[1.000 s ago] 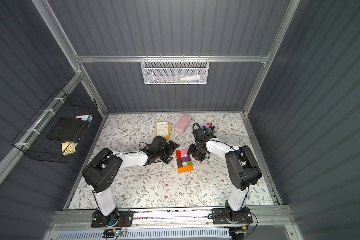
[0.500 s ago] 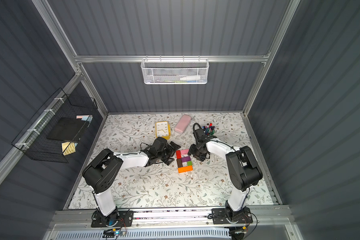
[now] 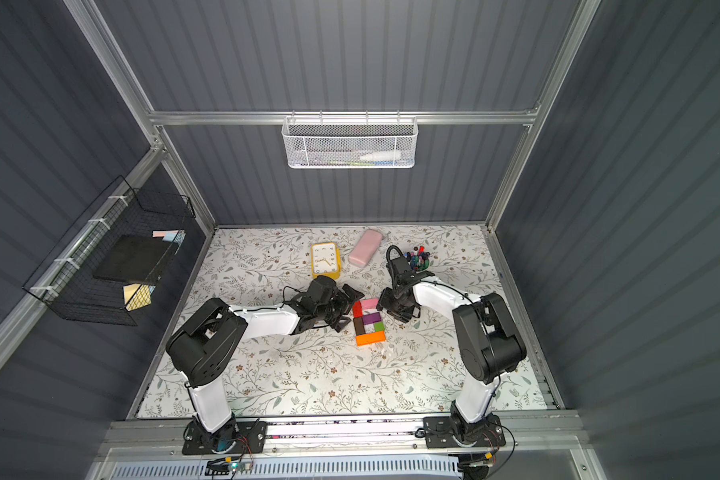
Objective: Assemble the number 6 with building blocks
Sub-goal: Adjust the building block at the center of the board.
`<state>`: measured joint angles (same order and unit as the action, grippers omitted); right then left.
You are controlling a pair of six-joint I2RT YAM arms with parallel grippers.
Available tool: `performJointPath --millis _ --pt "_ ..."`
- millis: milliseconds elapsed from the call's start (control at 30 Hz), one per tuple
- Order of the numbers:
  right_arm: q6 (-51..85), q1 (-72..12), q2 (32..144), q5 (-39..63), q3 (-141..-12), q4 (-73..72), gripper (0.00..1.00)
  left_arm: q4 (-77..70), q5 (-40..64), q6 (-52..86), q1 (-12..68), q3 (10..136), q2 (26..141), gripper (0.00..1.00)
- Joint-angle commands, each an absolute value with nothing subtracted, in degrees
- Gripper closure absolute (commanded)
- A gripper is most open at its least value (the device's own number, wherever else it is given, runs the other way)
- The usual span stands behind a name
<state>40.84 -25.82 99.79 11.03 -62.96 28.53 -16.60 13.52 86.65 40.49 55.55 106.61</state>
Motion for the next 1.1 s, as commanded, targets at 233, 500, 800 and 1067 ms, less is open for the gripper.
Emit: performJointPath --millis 233,500,800,1067 --pt "39.94 -25.02 98.19 10.47 -62.20 29.96 0.36 -14.90 13.09 87.40 41.20 57.71 109.69 0.01" --pt "39.55 -24.62 98.26 10.59 -62.12 29.87 0.36 -13.90 12.63 87.03 41.31 57.92 109.17 0.01" --pt "39.07 -24.34 97.90 10.83 -62.29 28.11 0.36 -10.11 12.20 85.58 41.31 57.87 107.39 0.01" --pt "37.73 -24.17 101.32 11.04 -65.96 27.75 0.36 -6.58 11.44 84.20 40.67 58.84 106.09 0.01"
